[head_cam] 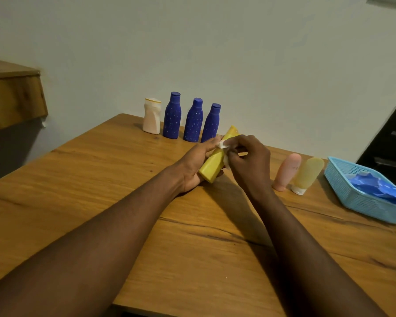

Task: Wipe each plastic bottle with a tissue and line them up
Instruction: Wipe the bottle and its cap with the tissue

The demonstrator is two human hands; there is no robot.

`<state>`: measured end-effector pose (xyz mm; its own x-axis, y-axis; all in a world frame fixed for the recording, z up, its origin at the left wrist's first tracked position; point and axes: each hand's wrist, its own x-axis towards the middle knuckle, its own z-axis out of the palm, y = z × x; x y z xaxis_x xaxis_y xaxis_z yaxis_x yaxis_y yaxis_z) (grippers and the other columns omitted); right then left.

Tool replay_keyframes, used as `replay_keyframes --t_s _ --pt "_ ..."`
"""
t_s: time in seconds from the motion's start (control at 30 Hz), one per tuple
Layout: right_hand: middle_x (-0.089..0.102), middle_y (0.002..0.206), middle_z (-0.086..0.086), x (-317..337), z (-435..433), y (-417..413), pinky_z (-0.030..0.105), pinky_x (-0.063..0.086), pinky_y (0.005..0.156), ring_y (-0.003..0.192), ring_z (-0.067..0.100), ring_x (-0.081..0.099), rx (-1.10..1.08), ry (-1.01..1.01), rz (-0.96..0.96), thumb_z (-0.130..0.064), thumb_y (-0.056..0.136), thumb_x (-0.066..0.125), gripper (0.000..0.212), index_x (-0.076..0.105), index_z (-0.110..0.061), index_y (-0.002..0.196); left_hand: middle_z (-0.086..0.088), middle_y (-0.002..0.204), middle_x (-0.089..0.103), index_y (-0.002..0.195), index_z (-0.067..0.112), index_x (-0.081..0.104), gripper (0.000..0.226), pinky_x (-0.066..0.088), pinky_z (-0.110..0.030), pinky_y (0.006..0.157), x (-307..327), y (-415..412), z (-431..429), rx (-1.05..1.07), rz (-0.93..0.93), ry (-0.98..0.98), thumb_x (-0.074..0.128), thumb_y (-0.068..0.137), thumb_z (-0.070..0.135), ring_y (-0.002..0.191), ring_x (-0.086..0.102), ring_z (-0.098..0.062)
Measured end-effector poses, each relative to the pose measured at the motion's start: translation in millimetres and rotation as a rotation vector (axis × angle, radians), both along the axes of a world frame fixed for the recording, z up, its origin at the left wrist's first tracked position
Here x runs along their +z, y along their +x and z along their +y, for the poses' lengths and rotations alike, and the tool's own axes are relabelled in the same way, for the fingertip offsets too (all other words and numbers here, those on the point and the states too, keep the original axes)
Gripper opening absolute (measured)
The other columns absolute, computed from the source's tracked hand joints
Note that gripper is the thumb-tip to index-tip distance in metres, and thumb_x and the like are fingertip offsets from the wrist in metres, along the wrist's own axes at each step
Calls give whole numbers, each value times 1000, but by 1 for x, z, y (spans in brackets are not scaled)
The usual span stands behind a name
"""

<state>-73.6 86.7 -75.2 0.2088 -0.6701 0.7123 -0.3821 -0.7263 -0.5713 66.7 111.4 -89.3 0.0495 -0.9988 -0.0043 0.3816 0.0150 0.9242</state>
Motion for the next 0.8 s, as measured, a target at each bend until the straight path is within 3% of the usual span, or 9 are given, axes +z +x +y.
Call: replay_keyframes --t_s 0.1,0.23,0.3,0.4,0.47,0.57,0.63,0.7,0.8 --pt "65 96 -2 1 -9 -4 24 55 76 88 4 60 -54 -40 -64 -6 89 65 18 71 -20 99 -10 123 67 140 29 59 38 54 -33 72 -2 -2 0 -13 -104 -26 54 105 43 102 67 -23" --pt "64 106 1 -1 -13 -7 8 47 75 91 -6 56 -91 -39 -95 -8 92 62 20 71 -18 107 -13 128 65 145 25 54 43 56 -32 70 -2 -6 0 -8 -131 -24 56 105 41 104 69 -25" --pt "63 108 0 -3 -10 -5 13 51 78 91 -5 57 -71 -3 -57 -8 93 62 22 70 -17 111 -14 124 66 141 24 57 39 56 -36 74 -3 -6 -3 11 -123 -24 53 106 40 99 68 -24" --pt "65 104 -1 -8 0 2 34 58 81 91 7 60 28 63 104 -8 90 64 21 72 -19 106 -13 116 71 123 23 65 25 55 -48 91 -3 0 -7 116 -74 -15 49 109 34 100 68 -29" --pt "68 102 0 -7 7 6 38 58 81 91 11 62 144 112 250 -9 88 67 21 74 -19 105 -13 107 73 117 19 66 24 53 -49 96 -1 6 -8 193 -13 6 51 108 35 98 70 -30" --pt "69 101 1 -6 13 10 39 58 82 91 12 63 241 129 395 -7 85 69 23 76 -18 105 -20 121 69 122 15 61 30 53 -53 102 -2 14 -11 263 23 49 54 106 40 110 70 -37" --pt "69 101 -1 -6 12 11 38 58 81 91 11 62 228 109 361 -6 86 69 23 76 -18 105 -20 120 69 122 13 61 31 51 -54 104 -2 14 -11 260 53 58 54 106 39 112 69 -38" --pt "68 102 -2 -7 8 9 36 57 81 91 10 61 148 85 251 -7 88 67 21 75 -17 105 -15 108 71 119 12 62 27 55 -50 99 0 10 -8 237 63 67 53 107 35 102 70 -33" --pt "67 102 -2 -5 -4 2 37 58 81 93 9 62 21 68 35 -8 90 65 18 74 -16 104 -14 115 72 133 13 57 36 57 -45 89 -3 3 -6 206 -6 92 54 106 37 99 70 -28"
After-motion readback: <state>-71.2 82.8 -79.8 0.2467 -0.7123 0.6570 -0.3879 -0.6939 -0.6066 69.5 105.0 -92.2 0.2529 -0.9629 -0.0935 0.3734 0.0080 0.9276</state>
